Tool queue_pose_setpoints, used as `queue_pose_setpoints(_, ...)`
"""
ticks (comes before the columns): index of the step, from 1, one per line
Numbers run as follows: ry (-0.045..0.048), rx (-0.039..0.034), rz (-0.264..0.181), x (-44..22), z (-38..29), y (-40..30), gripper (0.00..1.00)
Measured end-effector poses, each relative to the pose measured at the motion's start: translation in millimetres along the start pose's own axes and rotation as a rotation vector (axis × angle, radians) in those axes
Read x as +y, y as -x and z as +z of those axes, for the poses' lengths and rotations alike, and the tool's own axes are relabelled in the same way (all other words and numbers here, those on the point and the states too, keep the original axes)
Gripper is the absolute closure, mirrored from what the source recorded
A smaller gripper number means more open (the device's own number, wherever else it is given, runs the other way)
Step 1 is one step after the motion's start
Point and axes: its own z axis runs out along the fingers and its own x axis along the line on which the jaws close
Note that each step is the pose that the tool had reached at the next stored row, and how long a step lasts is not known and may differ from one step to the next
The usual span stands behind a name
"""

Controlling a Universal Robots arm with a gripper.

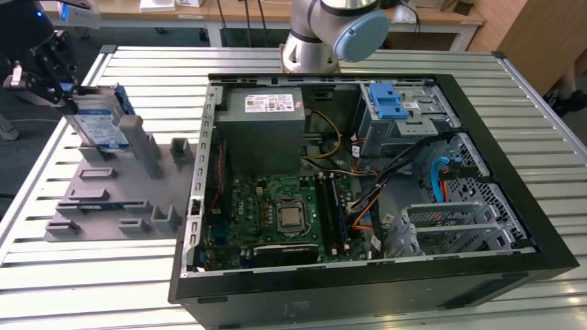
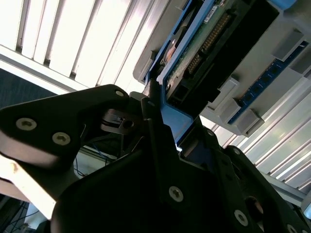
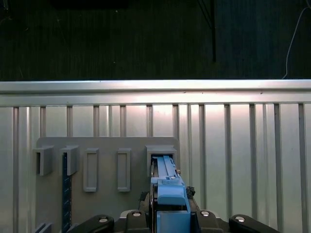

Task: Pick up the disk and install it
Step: 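Pick up the disk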

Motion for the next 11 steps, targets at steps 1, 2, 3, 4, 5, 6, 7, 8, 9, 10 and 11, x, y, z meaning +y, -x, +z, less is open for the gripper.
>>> queue_pose_setpoints(1,-0.0001,-0.0001,0.000,0.0,-0.1,0.0,0.64)
queue_pose_setpoints(2,-0.0001,0.0000,0.000,0.0,-0.3,0.0,0.64)
queue_pose_setpoints(3,0.0000,0.0000,0.000,0.0,-0.5,0.0,0.64)
queue_pose_setpoints(4,0.0001,0.0001,0.000,0.0,-0.7,0.0,0.64)
queue_pose_setpoints(5,0.0001,0.0000,0.000,0.0,-0.9,0.0,0.64)
queue_pose_setpoints(6,0.0001,0.0001,0.000,0.0,-1.2,0.0,0.64)
queue_pose_setpoints(7,0.0000,0.0001,0.000,0.0,-1.3,0.0,0.64)
queue_pose_setpoints(8,0.0000,0.0000,0.000,0.0,-1.4,0.0,0.64)
queue_pose_setpoints(9,0.0001,0.0001,0.000,0.0,-1.7,0.1,0.64)
queue_pose_setpoints(10,0.0002,0.0001,0.000,0.1,-1.9,0.1,0.64)
queue_pose_setpoints(11,0.0001,0.0000,0.000,0.0,-2.1,0.1,0.64)
